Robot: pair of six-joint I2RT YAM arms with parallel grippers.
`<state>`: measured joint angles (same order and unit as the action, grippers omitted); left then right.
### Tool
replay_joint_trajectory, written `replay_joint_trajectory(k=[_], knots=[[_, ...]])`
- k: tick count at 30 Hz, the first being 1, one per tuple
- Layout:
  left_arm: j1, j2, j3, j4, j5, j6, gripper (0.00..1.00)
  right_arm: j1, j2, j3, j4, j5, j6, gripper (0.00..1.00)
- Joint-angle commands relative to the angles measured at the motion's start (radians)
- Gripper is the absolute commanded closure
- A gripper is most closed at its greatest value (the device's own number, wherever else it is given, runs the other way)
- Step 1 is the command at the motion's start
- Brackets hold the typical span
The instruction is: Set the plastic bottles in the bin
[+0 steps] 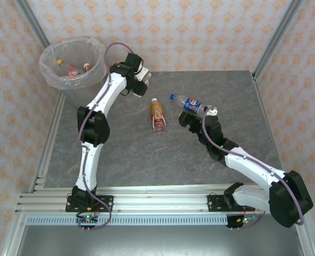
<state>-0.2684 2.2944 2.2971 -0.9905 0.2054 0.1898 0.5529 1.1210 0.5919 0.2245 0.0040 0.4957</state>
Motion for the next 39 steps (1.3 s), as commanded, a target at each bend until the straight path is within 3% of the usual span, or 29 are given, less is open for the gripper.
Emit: replay_joint_trajectory(k=[1, 10, 24, 39], knots=[[-0.006, -0.115, -0.101, 0.102, 0.059, -0.084, 0.59, -0.002, -0.017, -0.02, 0.046, -0.067, -0.048, 0.01], [-0.008, -0.329, -0.337, 0.253, 0.091, -0.146, 0.6, 0.012, 0.041, 0.04, 0.077, -0.202, -0.119, 0.01], [-0.004, -0.615, -0.553, 0.434, 0.018, -0.179, 0.6, 0.098, 0.104, 0.102, 0.141, -0.158, -0.173, 0.01], [0.054, -0.745, -0.59, 0.54, -0.128, -0.26, 0.61, 0.101, 0.046, 0.054, 0.246, -0.12, -0.209, 0.01]])
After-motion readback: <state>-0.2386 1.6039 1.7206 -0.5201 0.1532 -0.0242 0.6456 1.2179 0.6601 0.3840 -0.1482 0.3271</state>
